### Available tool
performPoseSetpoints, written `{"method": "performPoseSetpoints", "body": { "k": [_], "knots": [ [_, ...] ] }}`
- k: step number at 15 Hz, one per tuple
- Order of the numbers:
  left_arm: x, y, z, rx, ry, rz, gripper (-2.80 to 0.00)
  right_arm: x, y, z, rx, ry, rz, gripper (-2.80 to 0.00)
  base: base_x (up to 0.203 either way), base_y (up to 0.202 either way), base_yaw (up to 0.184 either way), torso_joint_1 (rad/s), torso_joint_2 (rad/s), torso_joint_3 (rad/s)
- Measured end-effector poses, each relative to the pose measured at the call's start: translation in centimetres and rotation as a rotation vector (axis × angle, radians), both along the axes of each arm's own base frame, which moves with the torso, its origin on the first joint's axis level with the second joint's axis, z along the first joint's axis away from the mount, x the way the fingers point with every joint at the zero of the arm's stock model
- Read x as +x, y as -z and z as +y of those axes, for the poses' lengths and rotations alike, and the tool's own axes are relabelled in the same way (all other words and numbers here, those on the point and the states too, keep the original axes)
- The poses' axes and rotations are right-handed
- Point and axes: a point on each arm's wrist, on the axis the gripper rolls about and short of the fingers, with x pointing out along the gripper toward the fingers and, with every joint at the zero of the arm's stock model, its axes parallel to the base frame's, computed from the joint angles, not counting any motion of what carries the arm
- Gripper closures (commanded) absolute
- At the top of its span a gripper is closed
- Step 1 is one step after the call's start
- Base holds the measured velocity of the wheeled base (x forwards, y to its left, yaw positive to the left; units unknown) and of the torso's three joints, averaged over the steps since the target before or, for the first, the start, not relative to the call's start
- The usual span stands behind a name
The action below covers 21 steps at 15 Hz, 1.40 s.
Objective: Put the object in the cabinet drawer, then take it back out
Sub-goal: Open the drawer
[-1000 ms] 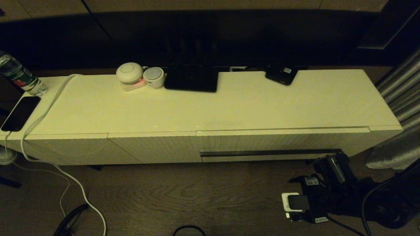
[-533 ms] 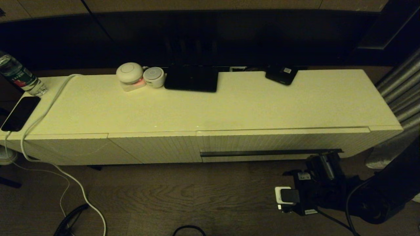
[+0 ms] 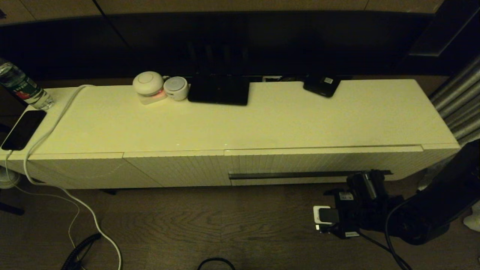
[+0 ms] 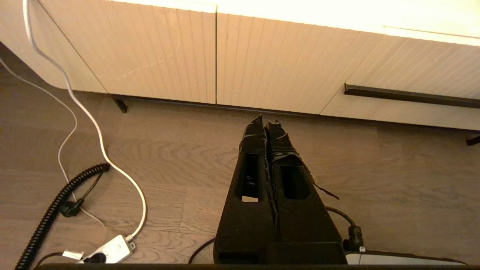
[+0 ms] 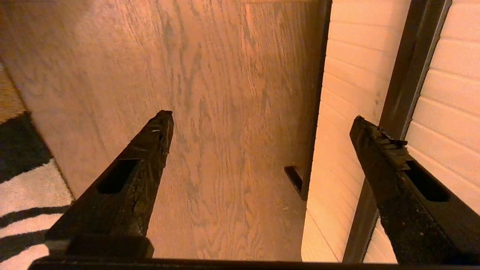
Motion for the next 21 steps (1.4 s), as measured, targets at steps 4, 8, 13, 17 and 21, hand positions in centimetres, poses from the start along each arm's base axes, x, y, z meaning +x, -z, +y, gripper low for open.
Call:
{"method": "performPoseSetpoints", "body": {
  "k": [4, 8, 13, 17, 21],
  "knots": [
    [0.0, 0.0, 0.0, 0.0, 0.0, 0.0, 0.0, 1.2, -0.1, -0.3, 0.011, 0.018, -0.038, -2.8, 0.0, 0.0, 0.0, 0.0, 0.0, 0.0],
    [0.0, 0.0, 0.0, 0.0, 0.0, 0.0, 0.0, 2.2, 0.2, -0.2, 0.019, 0.019, -0.068, -2.8, 0.0, 0.0, 0.0, 0.0, 0.0, 0.0],
    [0.0, 0.0, 0.0, 0.0, 0.0, 0.0, 0.0, 3.3, 0.9, -0.1, 0.008, 0.015, -0.076, -2.8, 0.0, 0.0, 0.0, 0.0, 0.0, 0.0],
    [0.0, 0.0, 0.0, 0.0, 0.001, 0.0, 0.0, 4.6, 1.0, -0.2, 0.016, 0.027, -0.107, -2.8, 0.0, 0.0, 0.0, 0.0, 0.0, 0.0],
    [0.0, 0.0, 0.0, 0.0, 0.0, 0.0, 0.0, 5.0, 1.4, -0.4, 0.016, 0.032, -0.105, -2.8, 0.0, 0.0, 0.0, 0.0, 0.0, 0.0]
  ]
}}
